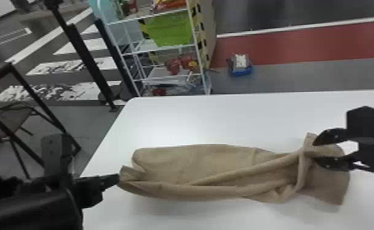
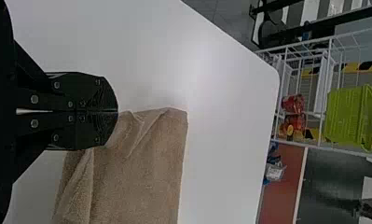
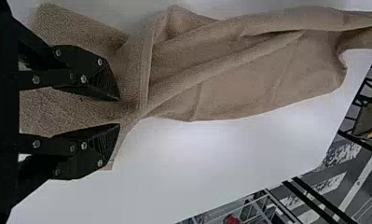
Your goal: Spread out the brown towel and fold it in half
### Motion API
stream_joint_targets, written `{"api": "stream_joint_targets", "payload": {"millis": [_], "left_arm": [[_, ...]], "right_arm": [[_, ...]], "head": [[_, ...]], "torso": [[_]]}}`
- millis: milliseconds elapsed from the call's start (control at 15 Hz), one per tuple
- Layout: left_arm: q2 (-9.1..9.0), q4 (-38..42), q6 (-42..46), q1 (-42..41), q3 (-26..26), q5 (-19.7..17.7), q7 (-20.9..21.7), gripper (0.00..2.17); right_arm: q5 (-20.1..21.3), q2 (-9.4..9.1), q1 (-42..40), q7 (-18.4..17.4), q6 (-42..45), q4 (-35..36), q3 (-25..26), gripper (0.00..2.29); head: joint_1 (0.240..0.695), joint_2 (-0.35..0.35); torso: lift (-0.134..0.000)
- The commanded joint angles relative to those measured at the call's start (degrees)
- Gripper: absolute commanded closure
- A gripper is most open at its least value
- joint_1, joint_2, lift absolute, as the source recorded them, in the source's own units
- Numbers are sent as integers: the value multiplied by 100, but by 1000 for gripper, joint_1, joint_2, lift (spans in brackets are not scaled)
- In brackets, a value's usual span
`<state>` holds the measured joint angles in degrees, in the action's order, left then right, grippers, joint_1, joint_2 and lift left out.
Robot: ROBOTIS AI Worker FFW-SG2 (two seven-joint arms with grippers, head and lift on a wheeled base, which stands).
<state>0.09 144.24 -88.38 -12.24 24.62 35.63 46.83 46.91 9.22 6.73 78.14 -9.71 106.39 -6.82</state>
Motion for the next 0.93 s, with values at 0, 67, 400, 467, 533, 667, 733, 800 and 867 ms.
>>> {"api": "stream_joint_targets", "payload": {"millis": [0, 67, 400, 467, 533, 667, 733, 800, 867], "left_arm": [[-24, -1, 0, 2, -10, 5, 2, 1970], [-24, -1, 0, 2, -18, 5, 2, 1970], [-24, -1, 0, -7, 26, 14, 2, 1970], [-24, -1, 0, -7, 34, 14, 2, 1970], [-24, -1, 0, -7, 43, 14, -7, 1970], [-24, -36, 0, -7, 34, -3, -24, 1970], [-24, -54, 0, -7, 26, -12, -24, 1970], [-24, -80, 18, -7, 26, -21, -33, 1970], [-24, -98, 53, -7, 26, -21, -33, 1970]], "right_arm": [[-498, -35, 171, 19, -220, -31, 199, 6], [-577, -52, 206, 19, -256, -57, 190, 36], [-164, 44, 162, 19, -185, 48, -373, 87], [-103, 106, 127, 19, -203, 162, -469, 103], [-111, 150, 101, 19, -291, 303, -513, 124], [-59, 211, -22, 19, -344, 558, -584, 144], [20, 255, -40, 19, -554, 584, -689, 171], [56, 255, -66, 19, -572, 584, -733, 188], [99, 255, -75, 19, -590, 558, -795, 188]], "head": [[695, 350], [695, 350], [695, 350], [695, 350], [695, 350], [695, 350], [695, 350], [695, 350], [695, 350]], "torso": [[-134], [-134], [-134], [-134], [-134], [-134], [-134], [-134], [-134]]}}
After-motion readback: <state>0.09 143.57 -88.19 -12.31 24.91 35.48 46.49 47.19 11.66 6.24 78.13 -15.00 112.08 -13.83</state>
